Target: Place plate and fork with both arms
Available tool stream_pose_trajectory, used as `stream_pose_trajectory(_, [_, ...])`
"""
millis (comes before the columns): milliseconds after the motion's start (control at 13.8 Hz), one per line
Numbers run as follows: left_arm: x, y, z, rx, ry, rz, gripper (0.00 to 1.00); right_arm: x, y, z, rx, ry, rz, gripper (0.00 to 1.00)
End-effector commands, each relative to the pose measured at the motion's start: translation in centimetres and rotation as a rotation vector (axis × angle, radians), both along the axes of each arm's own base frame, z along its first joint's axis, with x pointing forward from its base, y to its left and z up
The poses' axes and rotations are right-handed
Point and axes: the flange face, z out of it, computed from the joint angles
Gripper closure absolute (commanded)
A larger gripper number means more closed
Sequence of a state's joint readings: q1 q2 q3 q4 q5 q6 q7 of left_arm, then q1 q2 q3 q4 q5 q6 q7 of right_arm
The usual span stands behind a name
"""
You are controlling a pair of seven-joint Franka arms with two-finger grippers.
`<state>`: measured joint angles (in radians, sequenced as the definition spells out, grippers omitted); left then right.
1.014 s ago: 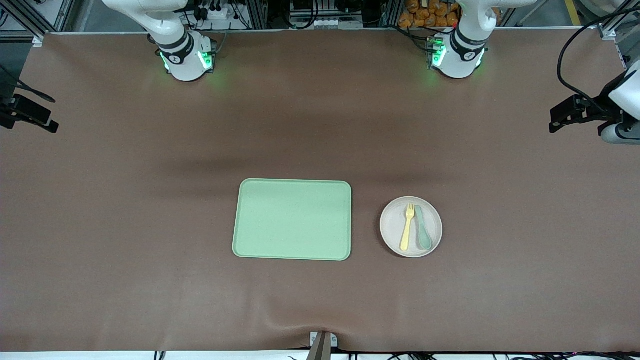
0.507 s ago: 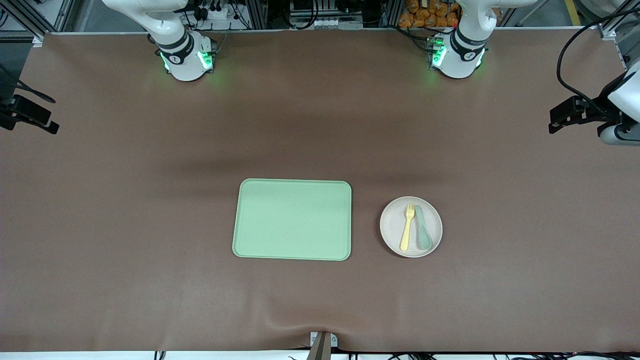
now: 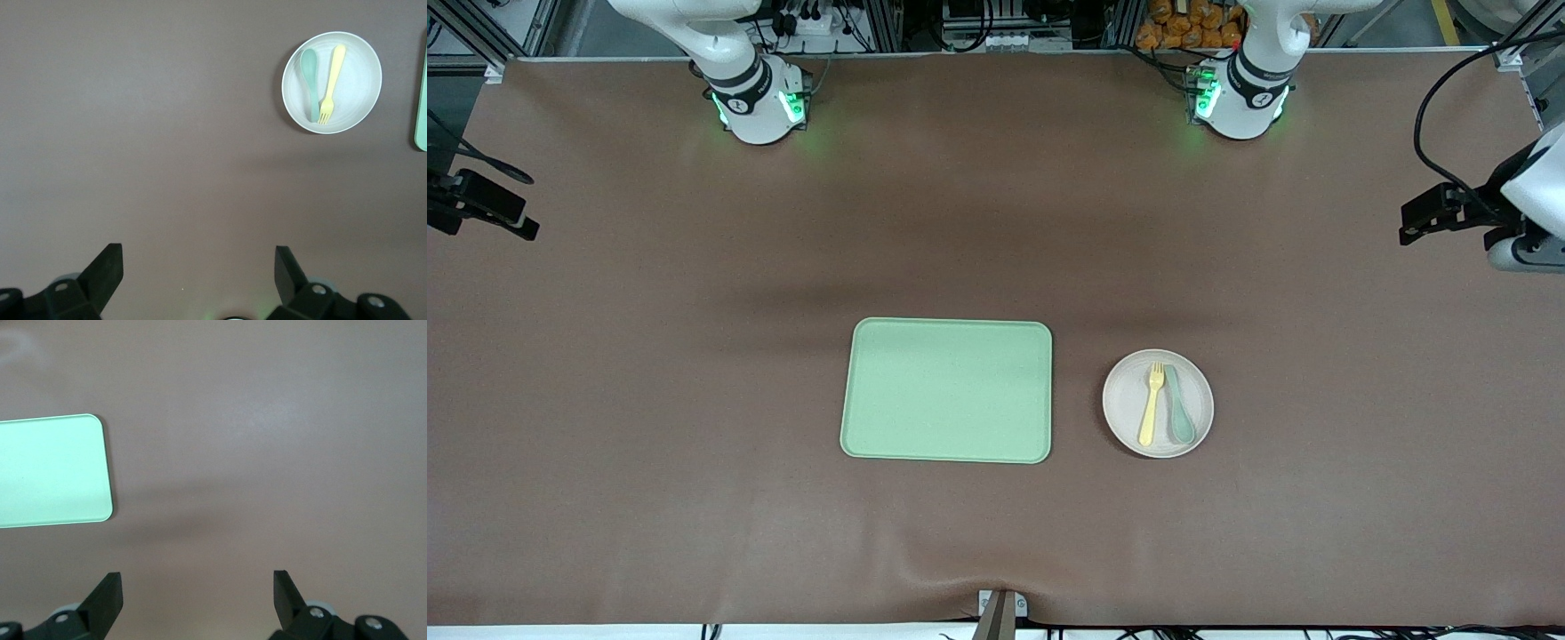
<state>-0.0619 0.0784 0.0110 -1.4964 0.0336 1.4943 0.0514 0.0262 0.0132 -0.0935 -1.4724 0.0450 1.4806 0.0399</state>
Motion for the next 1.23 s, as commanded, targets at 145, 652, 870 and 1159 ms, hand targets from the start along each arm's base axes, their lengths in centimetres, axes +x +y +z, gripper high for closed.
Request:
stream_pose_trajectory(145, [3.7, -0.2, -5.1, -0.002, 0.017, 0.011, 0.00, 0.1, 0.5, 0.5, 0.011, -0.008, -0.013, 0.00])
stream_pose_trajectory(652, [7.7, -1.0, -14.0, -0.015, 0.068, -0.005, 0.00, 0.1, 0.9, 0.7, 0.011, -0.015, -0.005, 0.00])
stream_pose_trajectory(870, [9.6, -2.6, -18.2, -0.028, 0.045, -0.007, 0.00, 0.0, 1.8, 0.9, 0.009, -0.018, 0.012, 0.00])
stream_pose_trajectory(1159, [11.4, -3.7, -24.4, -0.133, 0.052, 0.036, 0.00, 0.0, 1.7, 0.9, 0.009, -0.015, 0.010, 0.00])
